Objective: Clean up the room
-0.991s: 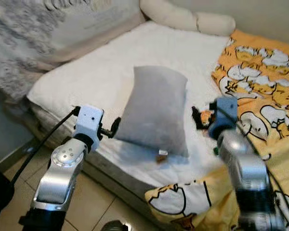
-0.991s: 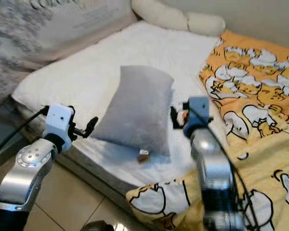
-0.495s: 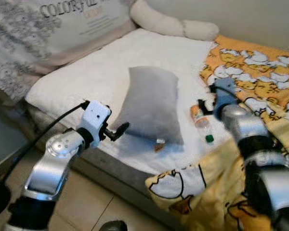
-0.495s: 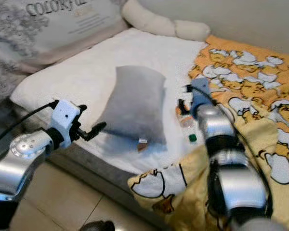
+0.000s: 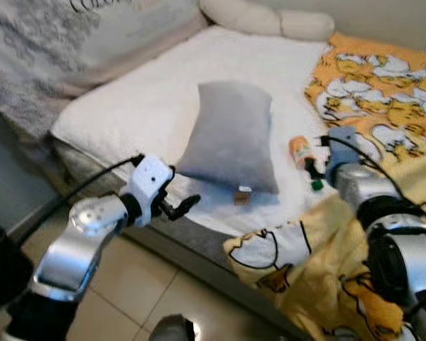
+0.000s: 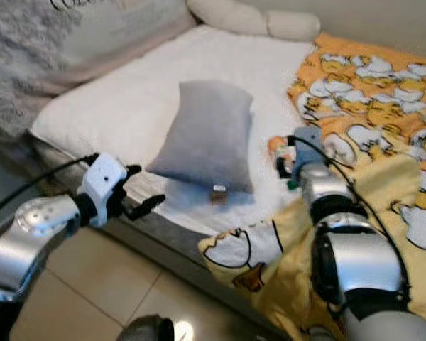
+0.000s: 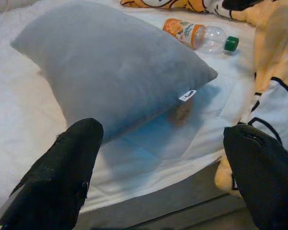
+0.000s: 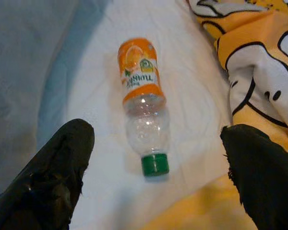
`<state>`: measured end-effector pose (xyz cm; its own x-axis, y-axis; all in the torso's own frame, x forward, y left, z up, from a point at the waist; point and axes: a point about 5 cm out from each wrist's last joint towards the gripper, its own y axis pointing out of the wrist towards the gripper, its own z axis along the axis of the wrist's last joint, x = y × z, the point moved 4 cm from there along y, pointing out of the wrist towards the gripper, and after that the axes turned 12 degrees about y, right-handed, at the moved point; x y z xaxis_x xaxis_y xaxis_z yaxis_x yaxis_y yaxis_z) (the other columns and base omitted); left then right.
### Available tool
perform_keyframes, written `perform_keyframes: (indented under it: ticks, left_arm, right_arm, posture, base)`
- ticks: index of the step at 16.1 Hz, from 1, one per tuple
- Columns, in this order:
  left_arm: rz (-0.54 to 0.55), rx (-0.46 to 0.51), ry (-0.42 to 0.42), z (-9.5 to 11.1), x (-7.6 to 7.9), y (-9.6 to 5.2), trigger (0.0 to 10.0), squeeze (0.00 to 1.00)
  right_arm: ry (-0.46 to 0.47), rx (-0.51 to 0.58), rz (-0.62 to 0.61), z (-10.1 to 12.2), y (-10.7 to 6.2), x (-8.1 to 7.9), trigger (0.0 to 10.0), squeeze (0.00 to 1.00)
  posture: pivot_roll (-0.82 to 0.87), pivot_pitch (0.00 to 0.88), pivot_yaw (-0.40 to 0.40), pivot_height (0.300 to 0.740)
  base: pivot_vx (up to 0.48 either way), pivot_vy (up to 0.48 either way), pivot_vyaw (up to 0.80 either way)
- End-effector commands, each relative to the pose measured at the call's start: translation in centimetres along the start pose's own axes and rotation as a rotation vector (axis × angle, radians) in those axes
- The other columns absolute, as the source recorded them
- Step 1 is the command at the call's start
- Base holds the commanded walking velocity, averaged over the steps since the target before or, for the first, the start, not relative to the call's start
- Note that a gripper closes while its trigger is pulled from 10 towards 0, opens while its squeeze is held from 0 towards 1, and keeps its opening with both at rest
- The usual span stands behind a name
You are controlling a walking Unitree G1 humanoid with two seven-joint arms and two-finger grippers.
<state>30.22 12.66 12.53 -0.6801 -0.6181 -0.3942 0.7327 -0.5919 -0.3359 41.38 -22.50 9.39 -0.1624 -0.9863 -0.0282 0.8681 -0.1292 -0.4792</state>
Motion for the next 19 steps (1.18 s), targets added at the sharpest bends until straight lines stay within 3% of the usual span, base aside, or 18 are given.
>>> perform_keyframes:
  ticks: [1, 2, 4, 5, 10, 14, 15, 19]
  left_arm:
    - [0.037, 0.008, 0.008, 0.5, -0.2, 0.0, 10.0, 0.00]
    - [0.076, 0.004, -0.015, 0.3, -0.2, 0.0, 10.0, 0.00]
    - [0.269, 0.013, -0.102, 0.0, -0.8, -0.7, 10.0, 0.00]
    - [0.353, -0.020, -0.128, -0.9, -0.9, -1.3, 10.0, 0.00]
    - [0.534, -0.010, -0.170, -1.6, -1.1, -2.5, 10.0, 0.00]
    - [0.565, 0.010, -0.204, -1.4, -1.2, -2.8, 10.0, 0.00]
    - [0.573, 0.003, -0.201, -1.6, -1.5, -2.6, 10.0, 0.00]
    - [0.582, -0.003, -0.198, -1.6, -1.8, -2.4, 10.0, 0.00]
  right_arm:
    - [0.030, 0.044, 0.023, 0.8, -0.1, -0.1, 10.0, 1.00]
    - [0.049, 0.059, 0.047, 0.7, -0.1, -0.3, 10.0, 1.00]
    - [0.146, 0.155, 0.109, 0.2, -0.8, -0.8, 10.0, 1.00]
    - [0.183, 0.218, 0.148, -1.0, -2.7, -1.4, 10.0, 1.00]
    - [0.145, 0.393, 0.167, -3.9, -9.3, -2.3, 10.0, 1.00]
    - [0.197, 0.364, 0.097, -5.0, -11.3, -2.1, 10.0, 0.96]
    - [0.212, 0.372, 0.131, -4.4, -11.2, -3.0, 10.0, 0.00]
    - [0.156, 0.364, 0.170, -3.9, -11.4, -4.1, 10.0, 0.00]
  posture:
    - [0.11, 0.025, 0.023, 0.740]
    - [0.11, 0.000, 0.019, 0.740]
    - [0.10, 0.000, 0.019, 0.740]
    - [0.09, 0.000, 0.026, 0.740]
    - [0.05, 0.000, 0.038, 0.740]
    - [0.05, 0.000, 0.038, 0.740]
    - [0.06, 0.000, 0.036, 0.740]
    - [0.07, 0.000, 0.031, 0.740]
  base:
    - [0.000, 0.000, 0.00]
    - [0.000, 0.000, 0.00]
    - [0.000, 0.000, 0.00]
    - [0.000, 0.000, 0.00]
    - [0.000, 0.000, 0.00]
    - [0.000, 0.000, 0.00]
    - [0.311, 0.000, 0.00]
    - [0.320, 0.000, 0.32]
